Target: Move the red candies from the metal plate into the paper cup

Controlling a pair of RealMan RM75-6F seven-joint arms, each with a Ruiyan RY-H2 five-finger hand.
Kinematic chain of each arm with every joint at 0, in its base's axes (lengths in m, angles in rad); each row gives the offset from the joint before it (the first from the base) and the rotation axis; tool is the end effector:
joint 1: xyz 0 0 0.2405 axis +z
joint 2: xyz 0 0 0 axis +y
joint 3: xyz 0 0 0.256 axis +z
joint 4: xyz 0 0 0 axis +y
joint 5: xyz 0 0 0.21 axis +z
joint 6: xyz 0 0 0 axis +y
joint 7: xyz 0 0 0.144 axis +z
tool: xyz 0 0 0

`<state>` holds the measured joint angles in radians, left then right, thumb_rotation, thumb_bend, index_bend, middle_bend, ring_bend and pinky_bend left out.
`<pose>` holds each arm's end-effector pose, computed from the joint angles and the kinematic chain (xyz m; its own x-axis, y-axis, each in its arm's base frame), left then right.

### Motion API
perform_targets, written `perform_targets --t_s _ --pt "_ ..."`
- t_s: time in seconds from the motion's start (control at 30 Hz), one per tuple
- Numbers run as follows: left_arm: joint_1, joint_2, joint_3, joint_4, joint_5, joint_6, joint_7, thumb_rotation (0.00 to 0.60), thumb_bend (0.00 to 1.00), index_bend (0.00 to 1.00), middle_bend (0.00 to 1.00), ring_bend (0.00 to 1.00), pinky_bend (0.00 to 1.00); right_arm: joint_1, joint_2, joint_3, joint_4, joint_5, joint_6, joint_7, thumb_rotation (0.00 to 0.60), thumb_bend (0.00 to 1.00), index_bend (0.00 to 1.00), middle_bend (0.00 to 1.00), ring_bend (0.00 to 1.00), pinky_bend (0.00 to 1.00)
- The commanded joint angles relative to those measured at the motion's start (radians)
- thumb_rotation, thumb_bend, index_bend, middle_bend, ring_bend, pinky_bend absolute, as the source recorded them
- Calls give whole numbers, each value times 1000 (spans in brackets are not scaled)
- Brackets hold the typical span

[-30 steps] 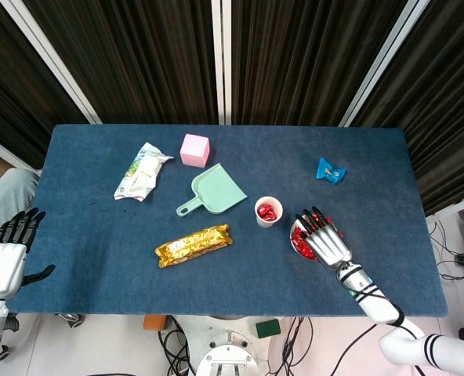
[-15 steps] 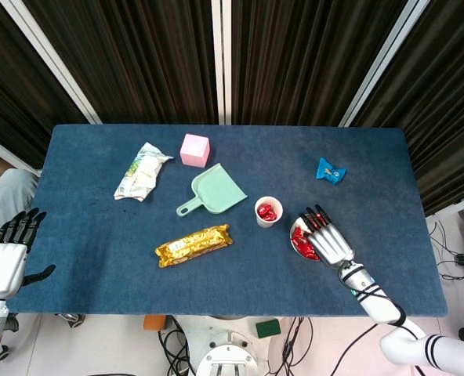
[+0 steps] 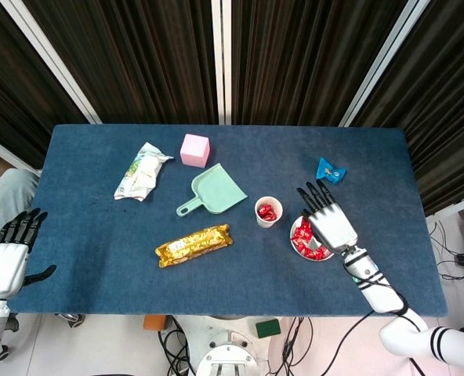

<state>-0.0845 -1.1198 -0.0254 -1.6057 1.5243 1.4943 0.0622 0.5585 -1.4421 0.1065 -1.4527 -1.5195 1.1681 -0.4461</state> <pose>-0.3105 0.1758 0.1560 0.4594 0.0150 0.8881 0.8879 -0.0327 -0.4588 -0.1898 -0.3068 0.0321 0.6693 0.0755 0.7392 -0.6283 -0.4735 0.6172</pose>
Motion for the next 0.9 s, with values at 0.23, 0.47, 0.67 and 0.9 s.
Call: perform_targets --t_s 0.23,0.47,0.67,0.9 --pt "-1 3 -1 2 -2 -2 -8 600 95 66 51 14 139 154 -80 117 3 167 -173 -159 600 461 643 94 0 0" --pt "0 5 -1 8 -2 0 -19 600 95 66 51 14 139 195 -144 117 50 214 -193 -202 600 436 596 92 0 0" --pt "1 5 -1 7 0 4 -19 600 95 66 51 14 139 199 -131 105 30 243 -197 -219 600 356 307 69 0 0" --pt "1 3 2 4 5 2 -11 600 96 66 51 14 139 154 -71 74 -34 201 -119 -168 600 351 237 67 0 0"
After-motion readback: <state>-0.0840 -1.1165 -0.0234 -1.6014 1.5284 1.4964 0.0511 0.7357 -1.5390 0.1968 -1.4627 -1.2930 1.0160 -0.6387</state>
